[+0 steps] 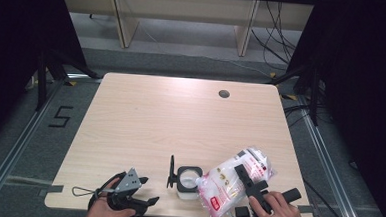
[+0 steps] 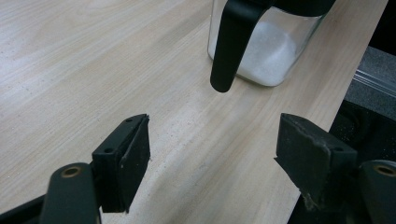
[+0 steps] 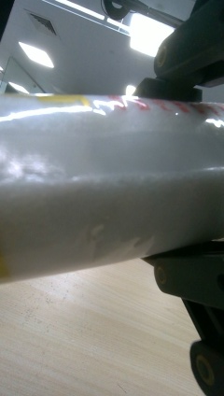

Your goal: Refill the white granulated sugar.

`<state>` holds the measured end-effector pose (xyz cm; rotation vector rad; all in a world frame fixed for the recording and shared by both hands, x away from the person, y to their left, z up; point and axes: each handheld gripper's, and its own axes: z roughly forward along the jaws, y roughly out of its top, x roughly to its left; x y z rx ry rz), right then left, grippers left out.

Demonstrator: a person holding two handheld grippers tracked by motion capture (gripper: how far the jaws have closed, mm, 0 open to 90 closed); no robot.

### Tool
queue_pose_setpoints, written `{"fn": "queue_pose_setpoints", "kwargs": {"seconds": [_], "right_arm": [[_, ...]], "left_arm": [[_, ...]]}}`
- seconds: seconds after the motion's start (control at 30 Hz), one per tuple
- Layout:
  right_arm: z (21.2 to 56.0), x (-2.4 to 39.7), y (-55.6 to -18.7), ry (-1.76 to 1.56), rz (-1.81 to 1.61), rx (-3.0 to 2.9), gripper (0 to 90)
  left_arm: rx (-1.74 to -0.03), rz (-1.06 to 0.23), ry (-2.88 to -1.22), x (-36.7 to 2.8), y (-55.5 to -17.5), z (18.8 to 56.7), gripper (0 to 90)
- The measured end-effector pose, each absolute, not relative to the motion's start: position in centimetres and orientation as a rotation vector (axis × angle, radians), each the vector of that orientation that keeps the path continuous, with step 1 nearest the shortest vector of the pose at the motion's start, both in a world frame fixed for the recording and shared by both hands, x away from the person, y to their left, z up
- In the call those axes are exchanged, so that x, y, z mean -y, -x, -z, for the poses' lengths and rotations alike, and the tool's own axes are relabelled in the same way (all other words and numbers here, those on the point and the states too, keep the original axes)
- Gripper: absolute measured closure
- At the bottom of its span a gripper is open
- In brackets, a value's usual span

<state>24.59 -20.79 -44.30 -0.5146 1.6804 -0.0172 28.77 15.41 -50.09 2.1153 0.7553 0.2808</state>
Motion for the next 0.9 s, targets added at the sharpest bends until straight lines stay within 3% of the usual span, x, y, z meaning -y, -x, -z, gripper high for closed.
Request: {"fn": "queue_pose_setpoints", "kwargs": {"seconds": [0.9], "right_arm": [[44.18,20.78,-24.66,0.537,0.017,-1.674,48.2]], "left_arm": [[-0.747,-0.281,-2.115,-15.48,-28.82,50.1,25.7]]}}
